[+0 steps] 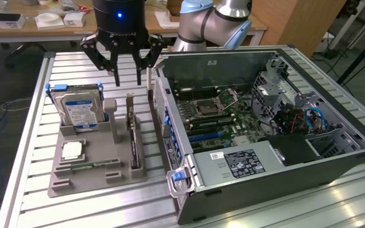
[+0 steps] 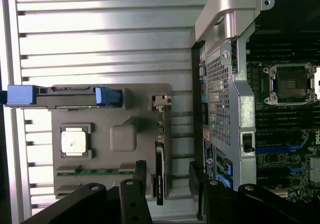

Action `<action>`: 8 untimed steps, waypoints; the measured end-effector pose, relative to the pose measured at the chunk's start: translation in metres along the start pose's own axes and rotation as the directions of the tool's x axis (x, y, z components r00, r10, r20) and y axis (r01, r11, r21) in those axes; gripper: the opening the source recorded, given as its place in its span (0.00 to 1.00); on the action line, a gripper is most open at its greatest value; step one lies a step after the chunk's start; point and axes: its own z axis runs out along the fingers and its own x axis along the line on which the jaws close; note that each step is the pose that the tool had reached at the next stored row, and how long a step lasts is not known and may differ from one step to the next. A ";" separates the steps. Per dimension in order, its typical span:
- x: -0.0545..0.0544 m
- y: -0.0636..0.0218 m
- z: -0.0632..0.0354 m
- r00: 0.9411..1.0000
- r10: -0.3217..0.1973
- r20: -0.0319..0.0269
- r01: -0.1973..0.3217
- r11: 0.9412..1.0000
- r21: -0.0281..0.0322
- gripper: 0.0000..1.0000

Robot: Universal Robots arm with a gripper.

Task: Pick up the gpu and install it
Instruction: 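Pick up the gpu and move the gpu toward the slot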

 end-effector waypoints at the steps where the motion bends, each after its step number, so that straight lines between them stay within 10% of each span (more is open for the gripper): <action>1: 0.000 0.0000 0.0000 1.000 0.000 0.000 0.000 1.000 0.000 0.47; 8: 0.000 -0.0050 0.0000 1.000 0.000 0.000 0.000 1.000 0.000 0.47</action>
